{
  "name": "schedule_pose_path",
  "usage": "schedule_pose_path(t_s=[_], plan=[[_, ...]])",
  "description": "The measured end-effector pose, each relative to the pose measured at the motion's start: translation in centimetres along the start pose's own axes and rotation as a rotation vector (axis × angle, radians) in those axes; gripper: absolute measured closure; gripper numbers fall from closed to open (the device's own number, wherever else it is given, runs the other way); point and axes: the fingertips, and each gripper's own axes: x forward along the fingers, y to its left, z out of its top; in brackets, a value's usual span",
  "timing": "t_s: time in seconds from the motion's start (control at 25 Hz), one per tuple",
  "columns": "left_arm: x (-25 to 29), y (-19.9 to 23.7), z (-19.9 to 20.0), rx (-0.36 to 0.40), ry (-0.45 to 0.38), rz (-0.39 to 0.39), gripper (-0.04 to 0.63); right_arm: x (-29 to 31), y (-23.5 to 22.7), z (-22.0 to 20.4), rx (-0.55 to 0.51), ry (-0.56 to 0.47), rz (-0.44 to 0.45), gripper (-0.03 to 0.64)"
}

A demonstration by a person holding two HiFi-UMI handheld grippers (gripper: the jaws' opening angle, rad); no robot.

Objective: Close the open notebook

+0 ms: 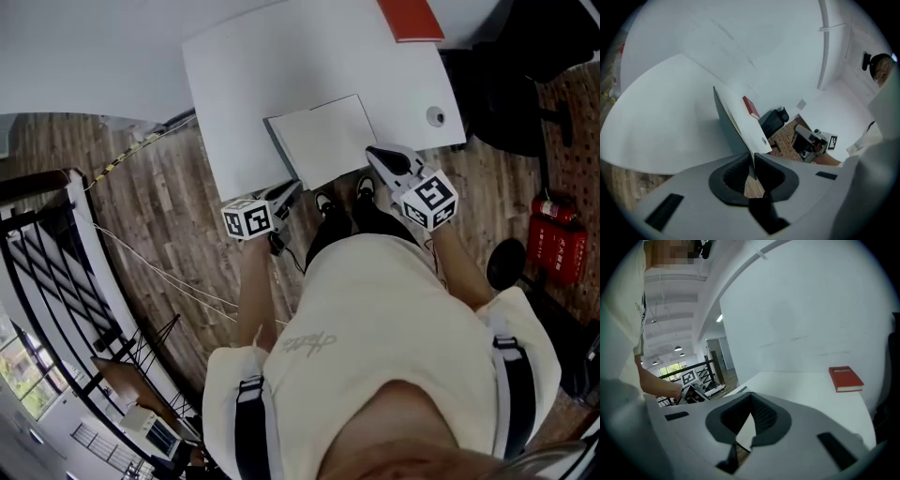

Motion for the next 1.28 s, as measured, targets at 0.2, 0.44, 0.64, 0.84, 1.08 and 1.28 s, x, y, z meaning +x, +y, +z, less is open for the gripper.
schedule_pose_path(t_s=[0.2,0.44,0.64,0.84,1.08,1.28], plan=[[1.7,-2.9,1.0,0.072,0.022,0.015,0.545,-1.1,-1.2,0.3,0.014,-0.043,-0.022,0.609],[3.4,-4.8,1.0,0.089,0.042,0.006,0.543,-2.9,-2.1,-0.3,0.026,-0.076,-0.058,0.609],[5.0,-6.3,0.9,0.124,0.069,0.003,0.545,-4.6,-3.0,-1.4,0.042,-0.078,-0.079,0.609],[6.6,-7.3,0.9,0.141,0.080,0.008,0.545,-5.6,-4.0,-1.8,0.051,-0.081,-0.095,0.609],[8.8,-7.9,0.7,0.146,0.104,0.017,0.554,-6.6,-5.2,-2.4,0.070,-0.083,-0.105,0.609],[10.5,-8.3,0.3,0.143,0.132,0.021,0.555,-7.6,-6.0,-2.6,0.086,-0.087,-0.123,0.609]])
